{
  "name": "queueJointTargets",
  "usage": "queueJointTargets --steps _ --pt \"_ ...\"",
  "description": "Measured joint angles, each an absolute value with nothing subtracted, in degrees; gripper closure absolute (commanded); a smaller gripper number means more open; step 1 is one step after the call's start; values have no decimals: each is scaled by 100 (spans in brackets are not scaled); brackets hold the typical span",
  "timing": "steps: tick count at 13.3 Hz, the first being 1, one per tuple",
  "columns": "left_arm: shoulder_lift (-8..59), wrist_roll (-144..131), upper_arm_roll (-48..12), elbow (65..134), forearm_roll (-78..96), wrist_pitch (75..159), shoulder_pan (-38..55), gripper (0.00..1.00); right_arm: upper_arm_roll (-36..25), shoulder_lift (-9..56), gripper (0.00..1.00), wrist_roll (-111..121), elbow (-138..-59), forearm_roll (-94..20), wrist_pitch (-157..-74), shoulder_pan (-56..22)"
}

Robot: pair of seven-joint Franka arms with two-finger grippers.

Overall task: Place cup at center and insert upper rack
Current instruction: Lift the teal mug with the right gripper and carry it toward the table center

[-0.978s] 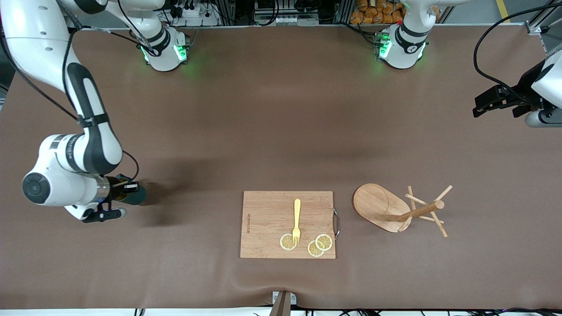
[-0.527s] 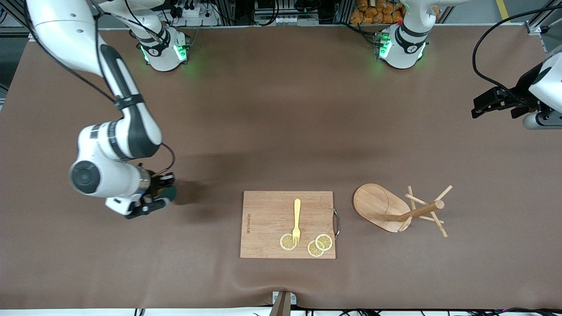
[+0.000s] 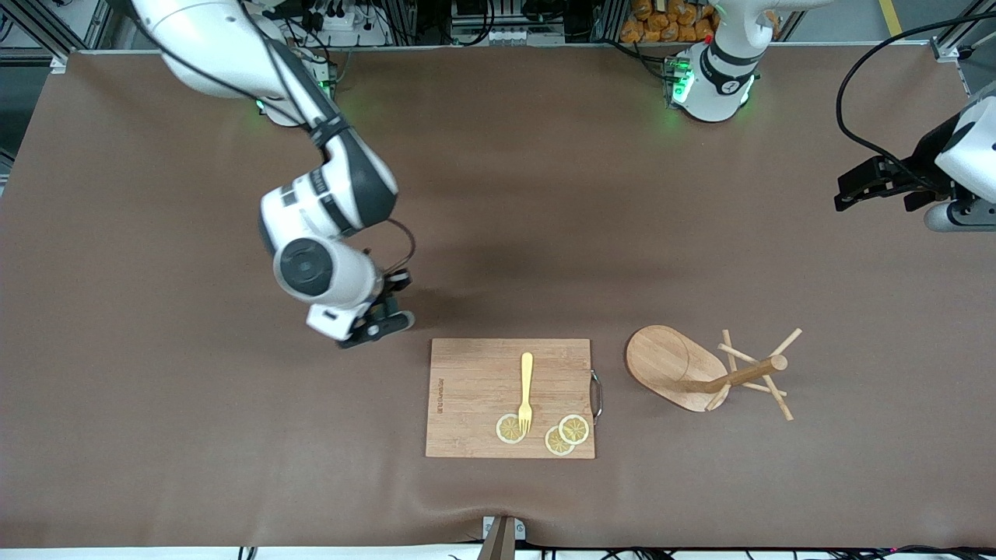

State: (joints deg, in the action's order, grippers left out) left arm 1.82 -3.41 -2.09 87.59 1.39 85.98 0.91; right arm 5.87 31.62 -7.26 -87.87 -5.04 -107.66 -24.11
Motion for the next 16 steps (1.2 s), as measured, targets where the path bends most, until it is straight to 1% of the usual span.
queueJointTargets --steps 9,12,16 --pt "218 -341 -208 8773 139 8601 89 0 804 3201 100 -913 -8758 -520 -10676 -3939" --pt "227 -341 -207 8774 139 8602 89 0 802 3372 100 -1599 -8779 -519 -10755 -4090" --pt "233 -341 -207 8774 139 8609 85 0 805 3732 100 -2242 -8798 -525 -11323 -4176"
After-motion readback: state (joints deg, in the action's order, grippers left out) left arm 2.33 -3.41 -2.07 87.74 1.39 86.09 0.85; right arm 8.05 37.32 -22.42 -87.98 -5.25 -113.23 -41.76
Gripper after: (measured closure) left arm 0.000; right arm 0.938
